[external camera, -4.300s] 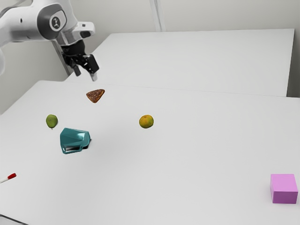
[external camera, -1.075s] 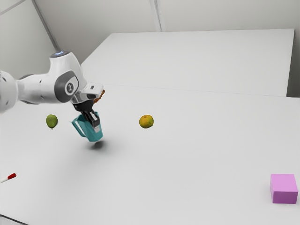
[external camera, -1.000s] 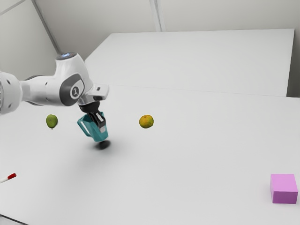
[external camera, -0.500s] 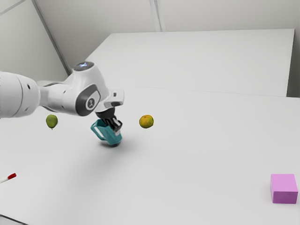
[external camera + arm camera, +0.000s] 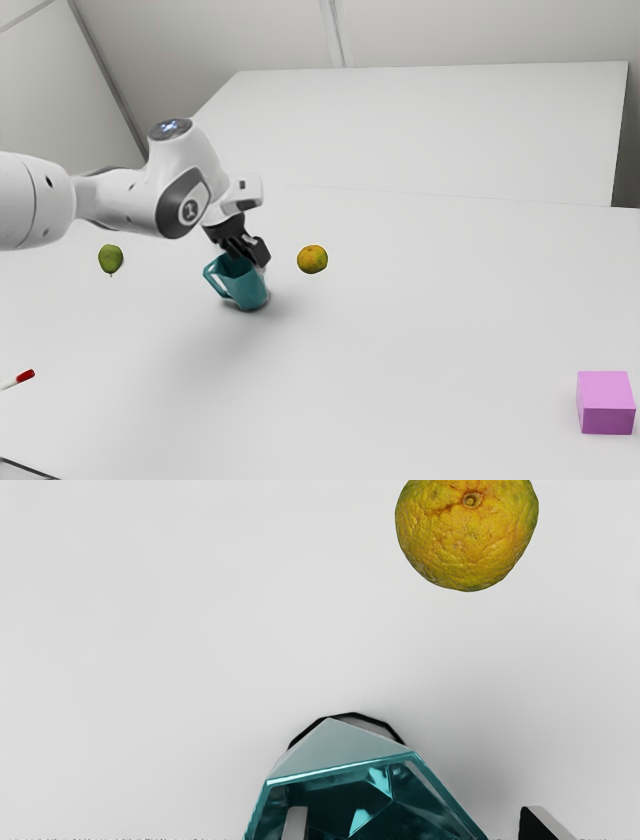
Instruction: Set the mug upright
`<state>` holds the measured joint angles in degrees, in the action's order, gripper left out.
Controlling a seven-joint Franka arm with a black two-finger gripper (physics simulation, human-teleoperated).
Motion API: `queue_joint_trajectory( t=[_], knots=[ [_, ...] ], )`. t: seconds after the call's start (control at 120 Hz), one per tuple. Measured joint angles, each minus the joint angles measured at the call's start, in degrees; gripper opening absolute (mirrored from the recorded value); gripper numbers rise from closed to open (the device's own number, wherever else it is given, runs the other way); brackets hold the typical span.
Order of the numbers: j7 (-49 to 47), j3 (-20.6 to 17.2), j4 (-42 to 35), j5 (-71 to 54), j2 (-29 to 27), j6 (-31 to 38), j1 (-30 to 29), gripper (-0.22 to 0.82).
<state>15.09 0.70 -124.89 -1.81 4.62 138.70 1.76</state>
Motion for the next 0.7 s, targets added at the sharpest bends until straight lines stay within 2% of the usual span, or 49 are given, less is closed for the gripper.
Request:
queue_joint_trajectory(
  t=[0.208,0.442,0.7],
  knots=[
    [-0.7,0.1,5.7,0.3,-1.1,-4.9,0.0,0.54],
    [-0.1,-1.5,25.0,2.2,-0.6,-23.6,-3.0,0.58],
    [1.2,0.0,34.8,3.2,-0.3,-36.8,-3.9,0.6]
  ],
)
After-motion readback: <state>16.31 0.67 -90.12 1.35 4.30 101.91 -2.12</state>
